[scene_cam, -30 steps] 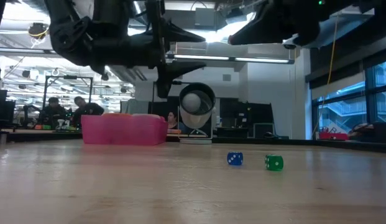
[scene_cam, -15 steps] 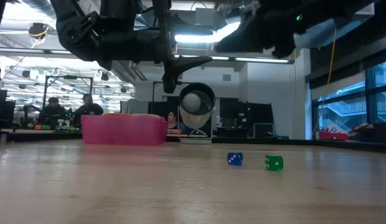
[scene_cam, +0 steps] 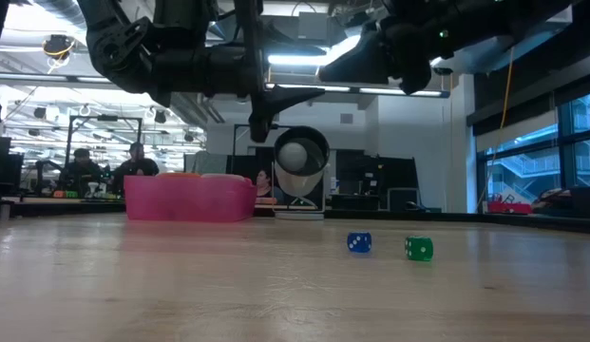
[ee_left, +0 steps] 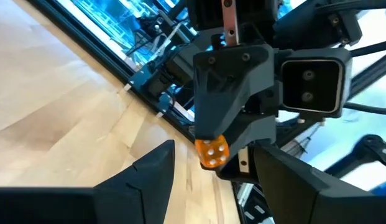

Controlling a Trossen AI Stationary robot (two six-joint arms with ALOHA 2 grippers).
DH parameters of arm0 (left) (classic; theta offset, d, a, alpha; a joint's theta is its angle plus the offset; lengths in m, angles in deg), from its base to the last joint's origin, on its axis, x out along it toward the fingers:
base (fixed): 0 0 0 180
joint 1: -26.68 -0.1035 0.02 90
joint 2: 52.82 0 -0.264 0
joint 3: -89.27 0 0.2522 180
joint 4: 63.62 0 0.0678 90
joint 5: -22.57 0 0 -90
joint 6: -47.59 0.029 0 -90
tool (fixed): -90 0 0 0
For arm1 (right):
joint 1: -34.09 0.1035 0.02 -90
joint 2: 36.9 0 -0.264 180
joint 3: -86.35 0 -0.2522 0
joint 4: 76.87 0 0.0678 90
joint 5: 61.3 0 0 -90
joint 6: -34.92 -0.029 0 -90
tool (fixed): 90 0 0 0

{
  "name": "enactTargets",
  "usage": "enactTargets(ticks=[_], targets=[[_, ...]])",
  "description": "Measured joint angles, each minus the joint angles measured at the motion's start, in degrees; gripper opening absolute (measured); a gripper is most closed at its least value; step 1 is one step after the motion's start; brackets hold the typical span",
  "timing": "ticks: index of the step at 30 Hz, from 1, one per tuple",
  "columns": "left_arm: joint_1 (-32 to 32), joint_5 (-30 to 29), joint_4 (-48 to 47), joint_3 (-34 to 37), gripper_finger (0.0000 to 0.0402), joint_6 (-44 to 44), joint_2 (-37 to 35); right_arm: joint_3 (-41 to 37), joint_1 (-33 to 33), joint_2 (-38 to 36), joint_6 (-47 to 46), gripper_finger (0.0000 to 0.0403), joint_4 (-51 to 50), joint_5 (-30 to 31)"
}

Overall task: Pick & Place Dice
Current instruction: Put the small orange dice into the red bin

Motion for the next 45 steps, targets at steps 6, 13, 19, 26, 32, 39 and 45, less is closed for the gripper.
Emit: enactTargets(ticks=[6, 13, 19, 26, 32, 39, 45], targets=[[0.0, -0.7, -0.4, 0.0, 0.0212, 0.0, 0.0, 0.0, -0.6, 0.0, 0.0, 0.0052, 0.0, -1.0], [0.0, -1.4, -0.4, 0.0, 0.0211, 0.1, 0.0, 0.0, -0.6, 0.2, 0.0, 0.0052, 0.0, -1.1], [0.0, -1.7, -0.4, 0.0, 0.0211, 0.2, 0.0, 0.0, -0.6, 0.2, 0.0, 0.0052, 0.1, -2.4], [0.0, -2.3, -0.8, -0.2, 0.0211, 0.8, 0.0, 0.0, -1.0, 0.2, 0.0, 0.0052, 0.1, -2.5], [0.4, -1.7, -5.6, -3.1, 0.0200, 3.5, 0.0, 0.0, -1.2, 0.2, 0.0, 0.0052, 0.1, -2.5], [0.4, -1.6, -6.6, -3.8, 0.0169, 4.1, 0.0, 0.0, -1.2, 0.2, 0.0, 0.0052, -0.2, -2.5], [0.5, -1.6, -7.0, -3.8, 0.0147, 4.1, 0.0, 0.0, -1.2, 0.2, -0.1, 0.0052, -0.5, -1.9]])
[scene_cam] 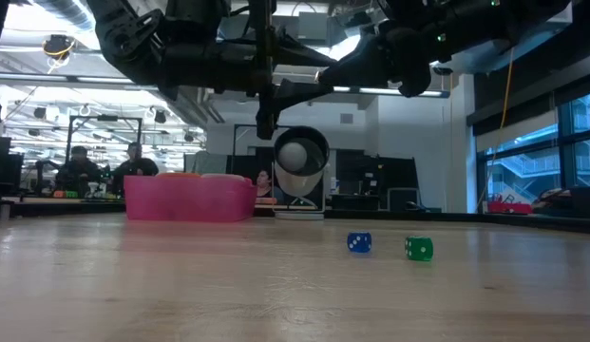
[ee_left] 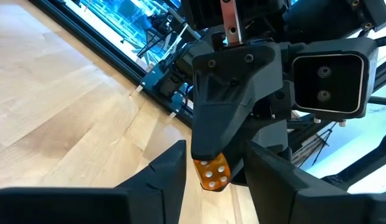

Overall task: Pick & Place Dice
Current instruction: Put the small orange dice into the red bin

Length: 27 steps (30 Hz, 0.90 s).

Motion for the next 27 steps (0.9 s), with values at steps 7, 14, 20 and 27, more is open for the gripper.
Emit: enactTargets(ticks=[7, 14, 20, 27], targets=[[0.0, 0.0, -0.1, 0.0, 0.0118, 0.4, 0.0, 0.0, 0.0, 0.0, 0.1, 0.0052, -0.2, 0.9], [-0.1, 0.9, -0.2, 0.1, 0.0082, 1.3, 0.0, 0.0, 0.0, 0.0, 0.7, 0.0052, -0.5, 0.1], [-0.1, 1.4, 0.1, 0.1, 0.0068, 1.7, 0.0, 0.0, 0.0, -0.1, 1.0, 0.0055, -0.6, -0.3], [-0.1, 1.6, 0.3, 0.1, 0.0066, 2.5, 0.0, 0.0, 0.0, -0.1, 0.7, 0.0070, -0.6, -0.5]])
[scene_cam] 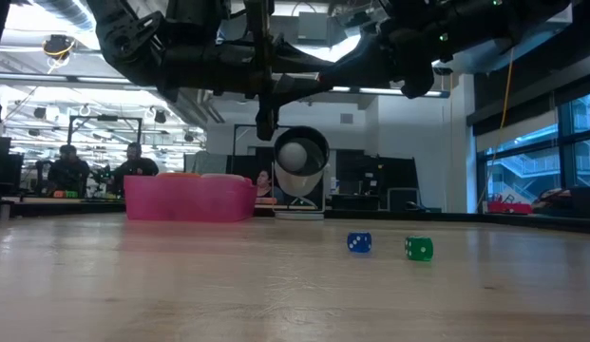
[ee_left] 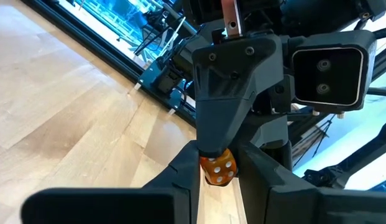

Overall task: Pick & Place Dice
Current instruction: Put the small orange dice into the red bin

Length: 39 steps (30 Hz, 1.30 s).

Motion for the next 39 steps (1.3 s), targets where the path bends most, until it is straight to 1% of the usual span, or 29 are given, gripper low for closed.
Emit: enactTargets(ticks=[10, 15, 20, 26, 28, 31, 35, 39], targets=[[0.0, 0.3, 0.1, 0.0, 0.0065, 2.0, 0.0, 0.0, 0.1, 0.0, -0.9, 0.0093, 0.0, -1.2], [0.0, 0.6, 0.1, 0.0, 0.0065, 3.1, 0.0, 0.0, 0.1, 0.0, -2.2, 0.0111, 0.0, -1.5], [-0.1, 0.4, 1.2, -0.2, 0.0058, 4.8, 0.0, 0.0, 0.0, 0.1, -3.8, 0.0148, 0.1, -1.7], [-0.3, 1.2, 1.6, -0.2, 0.0024, 4.9, 0.0, 0.0, 0.0, 0.1, -4.1, 0.0204, 0.0, -1.9], [-0.4, 1.6, 1.6, -0.2, 0.0021, 4.9, 0.0, 0.0, 0.0, 0.1, -3.9, 0.0216, 0.1, -1.9], [-0.9, 2.1, 1.5, -0.2, 0.0023, 5.6, 0.0, 0.0, 0.3, -0.1, -3.5, 0.0227, 0.1, 0.1], [-1.8, 3.1, 1.2, -0.2, 0.0023, 7.1, -0.7, 0.0, 1.5, -1.4, -1.6, 0.0231, -0.3, 5.0], [-2.6, 3.2, -0.8, 0.9, 0.0022, 9.5, -3.5, 0.0, 3.3, -4.0, -0.7, 0.0231, -2.8, 10.0]])
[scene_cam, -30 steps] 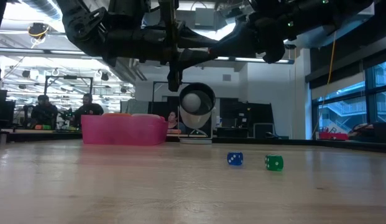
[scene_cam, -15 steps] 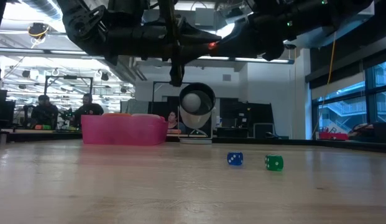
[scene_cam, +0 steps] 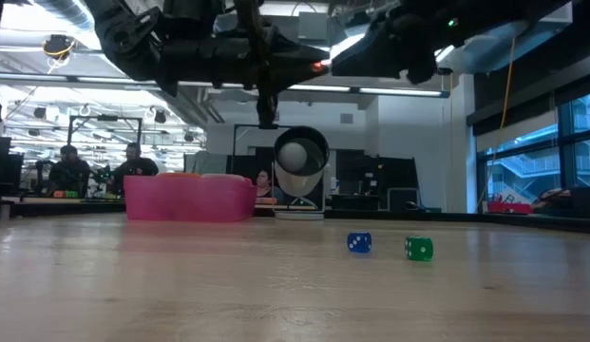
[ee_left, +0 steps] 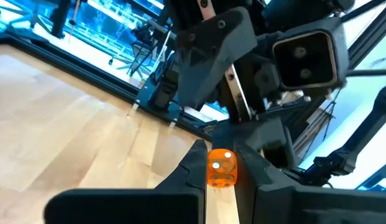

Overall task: Pick & Place Dice
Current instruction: Put the small orange dice into the red bin

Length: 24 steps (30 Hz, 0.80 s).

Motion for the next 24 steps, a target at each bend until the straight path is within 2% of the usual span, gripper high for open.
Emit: enactTargets(ticks=[6, 15, 20, 24], targets=[[-0.5, -2.0, -7.0, 3.4, 0.0021, 4.9, -9.3, 0.0, 2.4, -7.0, -2.9, 0.0231, -6.9, 5.2], [0.2, -13.7, -21.6, 9.8, 0.0021, 14.5, -29.0, -3.3, 4.0, -22.8, -7.5, 0.0231, -8.4, 5.1], [1.2, -18.4, -25.7, 14.7, 0.0022, 16.0, -37.9, -9.2, 4.1, -32.1, -13.1, 0.0231, -6.5, 3.4], [2.0, -20.1, -26.3, 19.6, 0.0022, 16.0, -43.8, -16.1, 4.1, -37.8, -17.1, 0.0231, 2.0, 0.3]])
